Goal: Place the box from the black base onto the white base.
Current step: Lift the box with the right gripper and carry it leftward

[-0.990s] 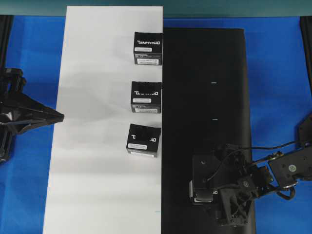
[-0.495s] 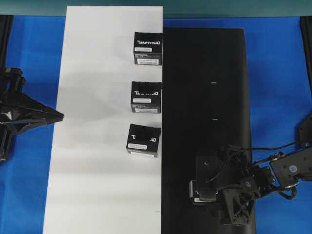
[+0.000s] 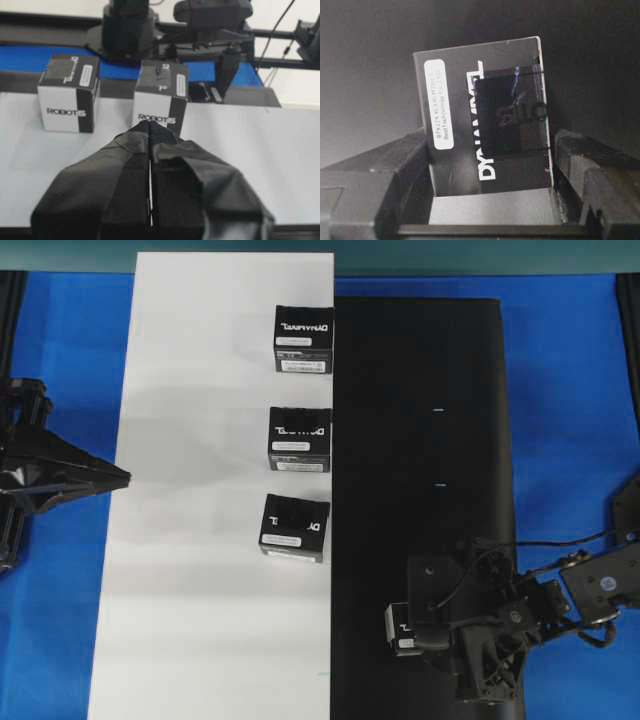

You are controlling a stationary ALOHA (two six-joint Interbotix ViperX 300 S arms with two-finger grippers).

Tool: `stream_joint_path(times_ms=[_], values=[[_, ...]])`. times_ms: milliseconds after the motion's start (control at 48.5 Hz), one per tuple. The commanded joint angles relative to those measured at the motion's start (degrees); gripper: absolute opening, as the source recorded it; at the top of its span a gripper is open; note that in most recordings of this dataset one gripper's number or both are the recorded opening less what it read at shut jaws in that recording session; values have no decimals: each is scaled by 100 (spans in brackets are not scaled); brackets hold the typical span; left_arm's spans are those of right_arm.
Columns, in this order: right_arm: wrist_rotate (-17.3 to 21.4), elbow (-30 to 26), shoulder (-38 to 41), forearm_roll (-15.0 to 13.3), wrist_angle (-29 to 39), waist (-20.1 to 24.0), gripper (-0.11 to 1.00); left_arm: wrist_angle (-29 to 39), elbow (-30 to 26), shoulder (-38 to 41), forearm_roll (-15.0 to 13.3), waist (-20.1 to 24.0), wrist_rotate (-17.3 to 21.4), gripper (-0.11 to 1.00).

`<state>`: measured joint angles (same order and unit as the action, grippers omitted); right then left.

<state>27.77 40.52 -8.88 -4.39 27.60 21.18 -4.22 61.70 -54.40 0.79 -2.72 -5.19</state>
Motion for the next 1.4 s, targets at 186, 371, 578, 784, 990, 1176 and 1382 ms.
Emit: stream_joint_path(times_ms=[186,371,578,784,990,1176,1382], values=[[-9,-35,-756,26,18,-9,61,-26,-132,9,18,18,-114,-5],[-9,35,-1020,26,26,88,61,-26,-132,9,18,18,-158,-5],[-9,-413,-1020,26,571,185,61,-26,-132,0,9,18,-167,-5],[-18,-1063,-800,-97,1327,176,58,88,-132,-9,18,18,-176,-5],[-9,-1582,-483,-97,1538,176,58,158,-185,-44,18,9,-202,-5],[-26,-2021,-141,-123,1547,114,58,264,-246,-62,18,9,-308,-5],[-18,-2716,308,-132,1705,18,58,422,-316,-79,18,-26,-439,-5]])
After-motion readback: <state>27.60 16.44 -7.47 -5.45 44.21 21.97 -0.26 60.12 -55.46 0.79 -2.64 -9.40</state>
